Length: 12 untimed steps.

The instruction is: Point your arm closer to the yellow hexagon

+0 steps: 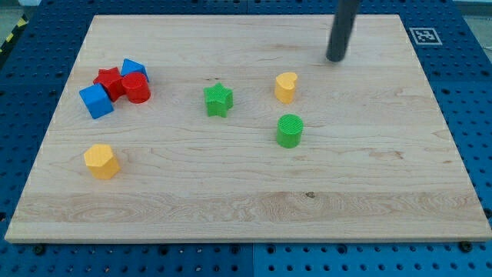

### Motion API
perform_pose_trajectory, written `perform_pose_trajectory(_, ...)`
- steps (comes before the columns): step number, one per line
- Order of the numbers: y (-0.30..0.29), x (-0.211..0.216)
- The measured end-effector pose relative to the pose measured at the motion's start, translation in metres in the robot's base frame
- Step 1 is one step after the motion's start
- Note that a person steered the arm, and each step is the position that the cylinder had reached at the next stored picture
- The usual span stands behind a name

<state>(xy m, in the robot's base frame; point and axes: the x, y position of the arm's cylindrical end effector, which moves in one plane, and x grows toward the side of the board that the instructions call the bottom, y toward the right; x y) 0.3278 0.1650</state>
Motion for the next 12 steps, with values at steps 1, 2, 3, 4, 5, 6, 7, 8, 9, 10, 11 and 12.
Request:
perform_pose_trajectory(1, 0.034, 0.071)
perform_pose_trajectory(2, 0.042, 0.160)
perform_pose_trajectory(3, 0.014, 0.241)
perform_pose_trajectory(4, -0.043, 0.290)
perform_pose_trajectory(5, -0.095, 0.291)
perform_pose_trajectory(6, -0.203, 0.291)
perform_pose_trajectory(7, -0.313, 0.289)
perform_pose_trajectory(8, -0.394, 0.262)
perform_pose_trajectory(9, -0.407, 0.235)
perform_pose_trajectory(10, -0.407, 0.231)
perform_pose_trajectory(11, -0.407, 0.208)
perform_pose_trajectory(12, -0.405, 0.206)
